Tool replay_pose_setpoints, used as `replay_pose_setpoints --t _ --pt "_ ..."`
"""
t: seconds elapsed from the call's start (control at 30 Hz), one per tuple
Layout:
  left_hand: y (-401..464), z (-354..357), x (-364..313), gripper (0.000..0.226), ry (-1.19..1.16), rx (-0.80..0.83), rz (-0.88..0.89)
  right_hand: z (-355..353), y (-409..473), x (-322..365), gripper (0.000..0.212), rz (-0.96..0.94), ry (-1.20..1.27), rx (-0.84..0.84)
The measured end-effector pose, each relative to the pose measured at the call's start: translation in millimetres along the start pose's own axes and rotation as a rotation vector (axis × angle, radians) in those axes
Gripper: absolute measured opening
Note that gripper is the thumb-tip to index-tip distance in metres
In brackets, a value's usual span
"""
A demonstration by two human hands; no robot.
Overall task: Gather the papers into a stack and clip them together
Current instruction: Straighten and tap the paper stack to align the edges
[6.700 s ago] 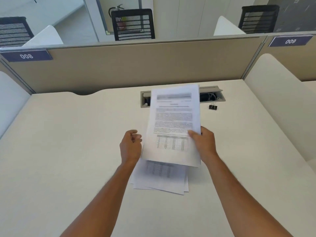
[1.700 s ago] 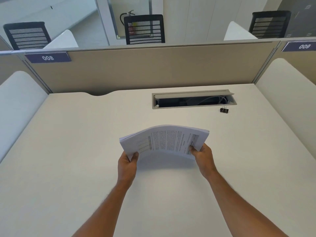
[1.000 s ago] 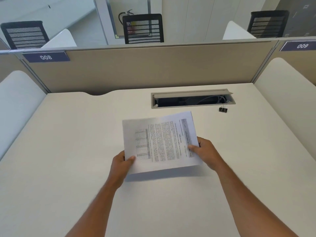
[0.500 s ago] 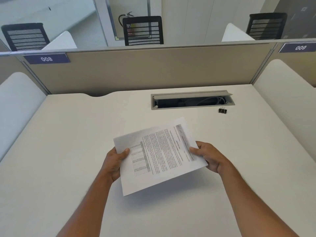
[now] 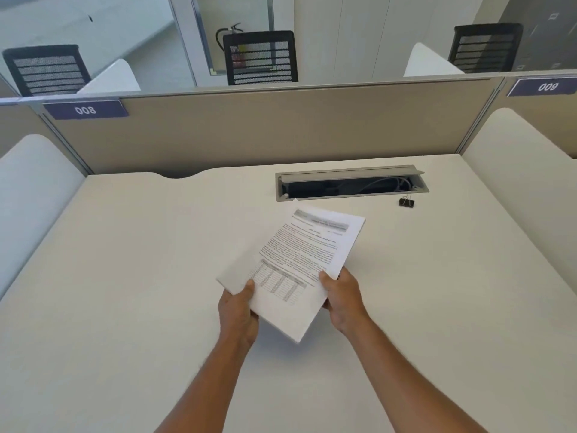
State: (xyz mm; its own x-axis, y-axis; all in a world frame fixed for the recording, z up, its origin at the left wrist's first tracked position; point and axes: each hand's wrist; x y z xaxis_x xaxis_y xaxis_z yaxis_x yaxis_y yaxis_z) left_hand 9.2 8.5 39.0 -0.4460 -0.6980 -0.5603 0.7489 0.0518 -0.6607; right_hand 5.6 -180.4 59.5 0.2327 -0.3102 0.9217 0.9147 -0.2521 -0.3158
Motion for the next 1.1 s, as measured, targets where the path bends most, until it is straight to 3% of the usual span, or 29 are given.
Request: replay_pose_setpoints --t 0.2,0.4,0.57,0.73,1.1 --pt "-2 -31 -52 0.041 0.411 0.276 -0.211 -33 9 25 0.033 -0.049 -0.013 0.15" --pt "-3 -4 -67 0.04 0.645 0.417 -0.177 -41 13 28 0.031 -0.015 -0.112 0.355" --pt "-9 20 -54 0.031 0.745 0.285 0.138 -34 13 34 0.029 -0.226 -0.254 0.262" --pt "-12 29 -33 0.025 0.74 0.115 0.413 -30 10 41 0.031 -0.408 -0.248 0.18" --pt "0 18 2 0.023 0.744 0.016 0.36 -34 16 11 0.03 -0.368 -0.246 0.109"
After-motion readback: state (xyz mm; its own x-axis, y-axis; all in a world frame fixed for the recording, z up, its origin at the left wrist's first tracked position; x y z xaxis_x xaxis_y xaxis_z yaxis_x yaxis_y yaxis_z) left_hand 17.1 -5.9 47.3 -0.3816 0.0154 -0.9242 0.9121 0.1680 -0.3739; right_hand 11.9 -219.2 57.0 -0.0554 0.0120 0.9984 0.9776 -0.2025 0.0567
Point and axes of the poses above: each hand's wrist, its own y-axis towards the middle knuckle, its own z-axis out of the palm, x = y × z, and after that the axes turned 11 degrees about -z, right-handed
